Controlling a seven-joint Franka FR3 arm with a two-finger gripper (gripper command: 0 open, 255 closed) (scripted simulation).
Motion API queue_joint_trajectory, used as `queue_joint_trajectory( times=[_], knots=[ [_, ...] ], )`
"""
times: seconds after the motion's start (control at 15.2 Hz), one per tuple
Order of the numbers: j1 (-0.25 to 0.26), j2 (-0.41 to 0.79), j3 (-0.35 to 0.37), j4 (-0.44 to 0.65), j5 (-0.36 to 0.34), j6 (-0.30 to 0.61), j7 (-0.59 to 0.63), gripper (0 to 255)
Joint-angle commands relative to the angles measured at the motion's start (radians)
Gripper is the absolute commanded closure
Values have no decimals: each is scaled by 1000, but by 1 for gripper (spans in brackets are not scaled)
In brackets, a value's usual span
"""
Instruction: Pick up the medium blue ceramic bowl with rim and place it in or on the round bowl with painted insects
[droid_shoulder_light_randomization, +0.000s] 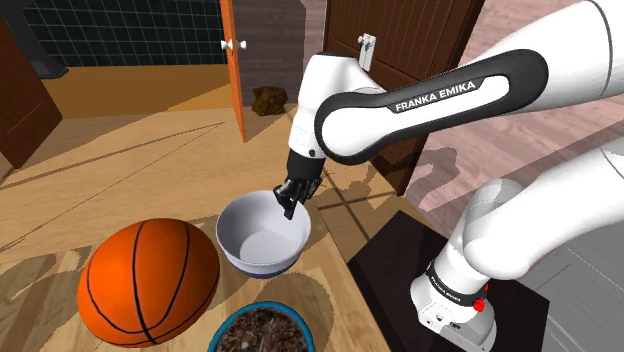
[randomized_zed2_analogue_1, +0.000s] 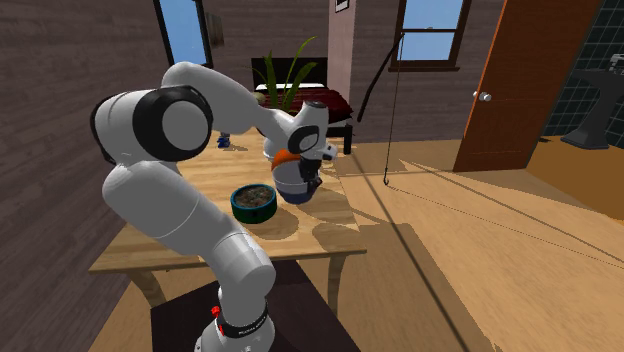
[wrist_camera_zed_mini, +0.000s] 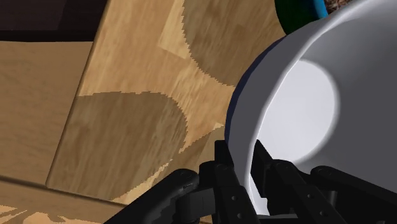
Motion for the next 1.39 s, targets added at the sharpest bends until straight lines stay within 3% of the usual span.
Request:
queue_joint_trajectory(
  times=[0.0,0.73,1.32],
  knots=[
    [-2,-17,-7,17,-6,-33,5,255],
    [-11,-64,-33,122,-35,-183,32,255],
    [96,-197,106,106,53,-242,238,255]
  ],
)
